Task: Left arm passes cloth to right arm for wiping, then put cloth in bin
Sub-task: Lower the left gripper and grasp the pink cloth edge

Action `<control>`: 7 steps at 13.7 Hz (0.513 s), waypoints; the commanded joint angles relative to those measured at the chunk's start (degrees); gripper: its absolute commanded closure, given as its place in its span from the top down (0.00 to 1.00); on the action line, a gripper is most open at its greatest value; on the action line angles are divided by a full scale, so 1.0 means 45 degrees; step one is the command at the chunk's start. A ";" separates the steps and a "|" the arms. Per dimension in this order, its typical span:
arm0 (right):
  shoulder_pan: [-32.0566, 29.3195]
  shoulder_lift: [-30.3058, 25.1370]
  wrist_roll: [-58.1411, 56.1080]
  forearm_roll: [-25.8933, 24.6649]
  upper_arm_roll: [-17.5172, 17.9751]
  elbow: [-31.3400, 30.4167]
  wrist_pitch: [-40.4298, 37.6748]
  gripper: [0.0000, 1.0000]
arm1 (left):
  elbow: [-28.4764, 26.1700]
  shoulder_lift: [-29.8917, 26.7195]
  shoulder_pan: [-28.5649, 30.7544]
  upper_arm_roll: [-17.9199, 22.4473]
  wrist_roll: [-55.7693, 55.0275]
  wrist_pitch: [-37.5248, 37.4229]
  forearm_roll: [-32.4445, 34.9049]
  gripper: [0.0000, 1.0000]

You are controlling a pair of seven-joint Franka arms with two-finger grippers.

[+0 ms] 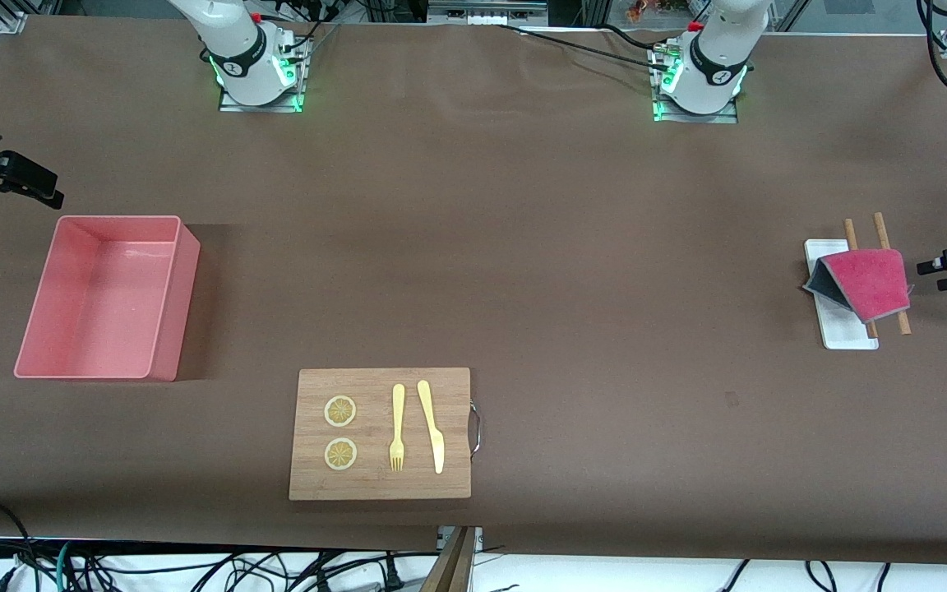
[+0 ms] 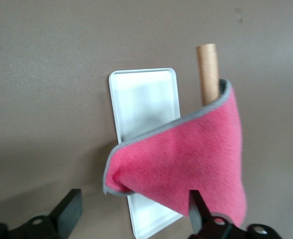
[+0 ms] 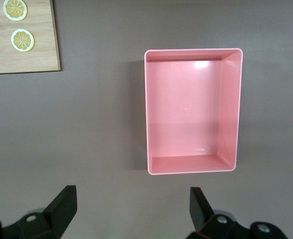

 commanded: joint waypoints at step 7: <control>-0.0034 0.0058 0.0040 0.0111 0.0022 0.0207 0.0057 1.00 | 0.0545 0.1186 0.0393 -0.0062 0.0082 0.0295 -0.0488 0.72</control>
